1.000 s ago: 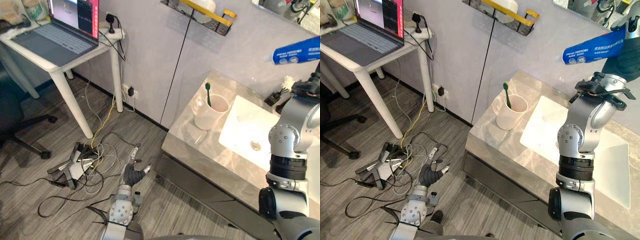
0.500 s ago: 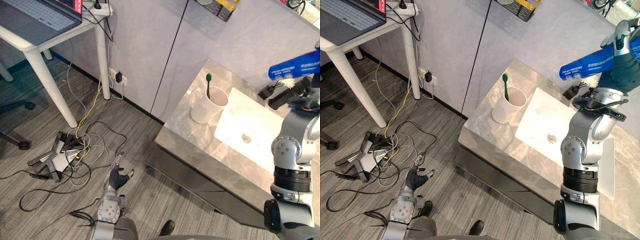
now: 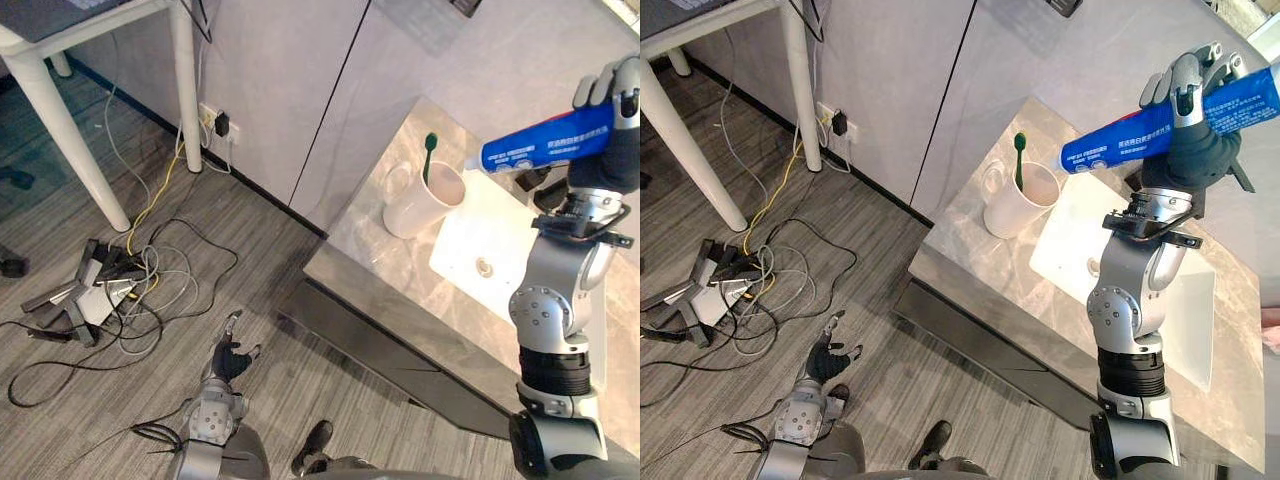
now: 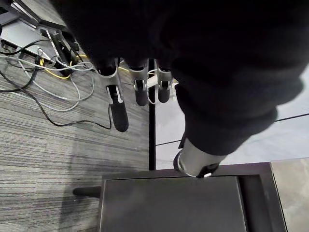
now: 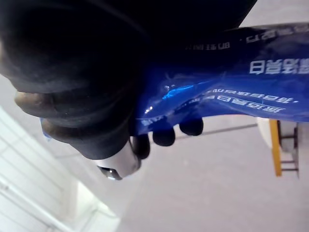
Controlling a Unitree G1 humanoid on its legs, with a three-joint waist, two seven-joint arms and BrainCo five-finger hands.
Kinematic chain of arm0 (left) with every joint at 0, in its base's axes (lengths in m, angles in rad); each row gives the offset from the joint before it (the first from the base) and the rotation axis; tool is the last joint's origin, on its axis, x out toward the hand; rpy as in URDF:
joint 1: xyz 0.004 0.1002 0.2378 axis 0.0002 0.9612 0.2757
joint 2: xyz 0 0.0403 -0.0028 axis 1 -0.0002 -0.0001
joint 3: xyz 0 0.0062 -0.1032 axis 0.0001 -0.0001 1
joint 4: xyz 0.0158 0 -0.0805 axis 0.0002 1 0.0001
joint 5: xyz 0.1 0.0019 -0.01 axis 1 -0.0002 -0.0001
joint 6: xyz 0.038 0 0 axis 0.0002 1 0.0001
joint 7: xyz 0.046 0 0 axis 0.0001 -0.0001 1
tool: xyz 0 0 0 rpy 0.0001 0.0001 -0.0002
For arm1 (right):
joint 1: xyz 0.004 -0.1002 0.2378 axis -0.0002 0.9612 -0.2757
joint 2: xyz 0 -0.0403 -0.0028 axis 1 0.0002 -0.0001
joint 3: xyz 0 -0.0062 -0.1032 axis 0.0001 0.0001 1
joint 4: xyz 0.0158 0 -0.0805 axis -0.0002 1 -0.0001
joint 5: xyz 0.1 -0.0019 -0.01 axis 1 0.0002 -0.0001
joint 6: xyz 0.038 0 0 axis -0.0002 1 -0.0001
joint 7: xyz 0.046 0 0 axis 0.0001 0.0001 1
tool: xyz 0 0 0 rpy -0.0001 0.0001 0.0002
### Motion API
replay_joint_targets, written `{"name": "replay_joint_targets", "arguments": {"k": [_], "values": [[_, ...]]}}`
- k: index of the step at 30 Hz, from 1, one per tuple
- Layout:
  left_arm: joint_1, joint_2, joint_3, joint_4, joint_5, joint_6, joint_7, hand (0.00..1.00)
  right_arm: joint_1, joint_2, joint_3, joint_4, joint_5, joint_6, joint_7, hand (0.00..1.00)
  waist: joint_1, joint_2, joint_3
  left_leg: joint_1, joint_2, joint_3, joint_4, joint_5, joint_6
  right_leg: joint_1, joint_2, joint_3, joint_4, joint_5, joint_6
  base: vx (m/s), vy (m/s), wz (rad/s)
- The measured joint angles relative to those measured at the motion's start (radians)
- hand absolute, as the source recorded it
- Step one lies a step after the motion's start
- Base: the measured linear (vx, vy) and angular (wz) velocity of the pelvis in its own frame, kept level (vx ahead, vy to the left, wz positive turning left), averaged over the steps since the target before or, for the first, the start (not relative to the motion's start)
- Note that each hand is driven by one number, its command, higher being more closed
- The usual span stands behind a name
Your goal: Organize washtable
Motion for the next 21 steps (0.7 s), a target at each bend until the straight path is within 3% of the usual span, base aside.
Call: {"name": "replay_joint_targets", "arguments": {"k": [16,21], "values": [[-0.02,0.001,0.007,0.025,-0.002,0.007,0.005,0.0,0.007,0.022,0.011,-0.043,0.018,0.0,0.002,1.0,-0.003,-0.017,0.007,-0.012,0.015,0.021,0.005,-0.001,-0.002,-0.024,0.012,0.024,0.001,0.016,-0.012,-0.01,-0.003,-0.05],[-0.017,0.006,0.015,0.054,-0.009,0.007,0.004,0.0,0.006,-0.045,-0.048,-0.035,0.018,0.0,-0.002,1.0,-0.008,-0.017,0.007,-0.012,0.015,0.021,0.005,-0.001,-0.002,-0.025,0.012,0.024,0.001,0.016,-0.012,0.0,0.0,0.0]]}}
